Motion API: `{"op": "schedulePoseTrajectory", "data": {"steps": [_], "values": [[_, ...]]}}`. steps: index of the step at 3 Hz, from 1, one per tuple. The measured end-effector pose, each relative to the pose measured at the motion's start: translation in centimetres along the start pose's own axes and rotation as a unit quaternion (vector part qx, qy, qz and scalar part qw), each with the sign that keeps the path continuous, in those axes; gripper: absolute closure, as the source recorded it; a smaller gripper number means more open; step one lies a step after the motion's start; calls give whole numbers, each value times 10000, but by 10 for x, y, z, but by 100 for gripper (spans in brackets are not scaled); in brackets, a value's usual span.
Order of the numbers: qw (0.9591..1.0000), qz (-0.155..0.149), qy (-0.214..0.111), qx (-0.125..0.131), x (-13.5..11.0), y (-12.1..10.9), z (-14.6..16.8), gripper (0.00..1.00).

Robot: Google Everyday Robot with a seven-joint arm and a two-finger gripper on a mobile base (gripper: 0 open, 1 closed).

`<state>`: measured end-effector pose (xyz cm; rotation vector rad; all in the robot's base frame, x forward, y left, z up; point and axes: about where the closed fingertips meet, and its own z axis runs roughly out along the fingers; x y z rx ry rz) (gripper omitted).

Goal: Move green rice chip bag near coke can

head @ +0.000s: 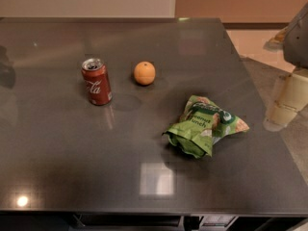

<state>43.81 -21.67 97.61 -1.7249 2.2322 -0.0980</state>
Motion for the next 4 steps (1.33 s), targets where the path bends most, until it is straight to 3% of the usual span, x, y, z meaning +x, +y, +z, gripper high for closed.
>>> {"op": "schedulePoseTrajectory", "data": {"steps": [2,3,4], "values": [[9999,-1,-27,-114,-2,-1,2,0],[9984,-302,-153,-451,-18,6,23,0],[9938,-737,-381,-735,-39,22,45,0]]}}
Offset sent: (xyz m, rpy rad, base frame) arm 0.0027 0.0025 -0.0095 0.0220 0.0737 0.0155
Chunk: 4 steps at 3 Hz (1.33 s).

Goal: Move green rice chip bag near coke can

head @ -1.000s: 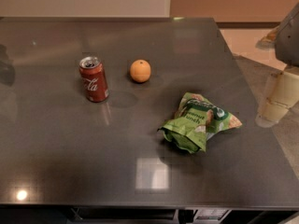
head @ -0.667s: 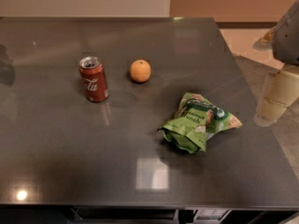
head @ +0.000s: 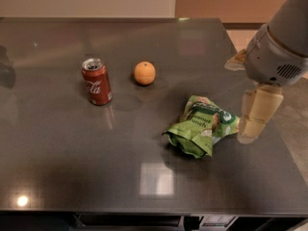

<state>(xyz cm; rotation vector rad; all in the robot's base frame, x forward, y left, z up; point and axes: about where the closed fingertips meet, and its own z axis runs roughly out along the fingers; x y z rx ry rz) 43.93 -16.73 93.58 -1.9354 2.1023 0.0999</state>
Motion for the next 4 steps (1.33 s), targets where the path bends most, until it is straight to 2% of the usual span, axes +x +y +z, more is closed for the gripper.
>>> {"op": "schedulePoseTrajectory", "data": {"steps": [1,3,4], "values": [[9984,-427,-239,-285,-18,13,27,0],[9868,-1215,-486,-958,-42,44,60,0],[9833,-1393,-473,-1072,-47,50,67,17]]}}
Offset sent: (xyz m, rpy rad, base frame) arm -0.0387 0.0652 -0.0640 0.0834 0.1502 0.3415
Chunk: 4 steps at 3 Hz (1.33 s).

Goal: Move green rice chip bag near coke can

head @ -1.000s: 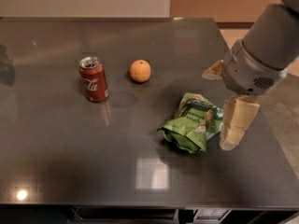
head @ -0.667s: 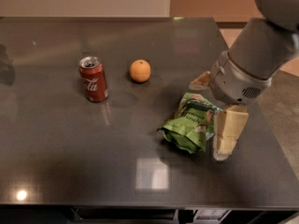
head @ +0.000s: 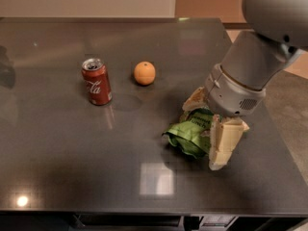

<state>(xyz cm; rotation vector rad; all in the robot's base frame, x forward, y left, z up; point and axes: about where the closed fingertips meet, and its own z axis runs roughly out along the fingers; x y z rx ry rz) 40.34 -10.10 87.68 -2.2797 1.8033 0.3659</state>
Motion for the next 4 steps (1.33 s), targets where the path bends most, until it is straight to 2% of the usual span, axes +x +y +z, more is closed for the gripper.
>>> {"op": "schedulePoseTrajectory", "data": {"steps": [2,3,4], "values": [[9995,-73,304,28,-2,-10,-1,64],[9988,-77,457,131,-11,-29,-7,87],[9982,-54,545,229,-25,-50,-10,100]]}}
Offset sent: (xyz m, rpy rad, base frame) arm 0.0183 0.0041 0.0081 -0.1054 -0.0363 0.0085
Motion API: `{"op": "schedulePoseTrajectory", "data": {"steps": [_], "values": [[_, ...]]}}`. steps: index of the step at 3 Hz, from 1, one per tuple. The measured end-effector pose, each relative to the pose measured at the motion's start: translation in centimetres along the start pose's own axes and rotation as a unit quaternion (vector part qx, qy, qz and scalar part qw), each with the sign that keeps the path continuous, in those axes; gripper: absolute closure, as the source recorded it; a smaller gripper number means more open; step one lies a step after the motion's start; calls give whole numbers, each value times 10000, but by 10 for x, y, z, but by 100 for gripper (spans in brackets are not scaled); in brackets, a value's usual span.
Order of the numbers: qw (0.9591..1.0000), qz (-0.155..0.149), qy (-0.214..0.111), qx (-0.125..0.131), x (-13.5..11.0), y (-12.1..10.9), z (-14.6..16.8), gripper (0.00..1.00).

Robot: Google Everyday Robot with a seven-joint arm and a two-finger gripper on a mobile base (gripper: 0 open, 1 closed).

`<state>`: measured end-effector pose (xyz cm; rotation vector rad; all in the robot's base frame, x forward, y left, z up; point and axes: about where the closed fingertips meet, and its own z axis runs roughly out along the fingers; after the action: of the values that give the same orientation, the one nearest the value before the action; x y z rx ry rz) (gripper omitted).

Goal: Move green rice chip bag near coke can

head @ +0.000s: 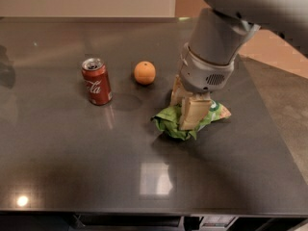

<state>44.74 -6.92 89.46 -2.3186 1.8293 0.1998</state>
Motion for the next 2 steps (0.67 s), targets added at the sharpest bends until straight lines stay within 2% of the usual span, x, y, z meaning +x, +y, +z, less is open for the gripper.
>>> {"op": "schedulePoseTrajectory", "data": {"steps": [1,2], "values": [[9998,119,-3,150,-20,-21,-4,100],[9988,424,-34,251,-43,-36,-6,100]]}}
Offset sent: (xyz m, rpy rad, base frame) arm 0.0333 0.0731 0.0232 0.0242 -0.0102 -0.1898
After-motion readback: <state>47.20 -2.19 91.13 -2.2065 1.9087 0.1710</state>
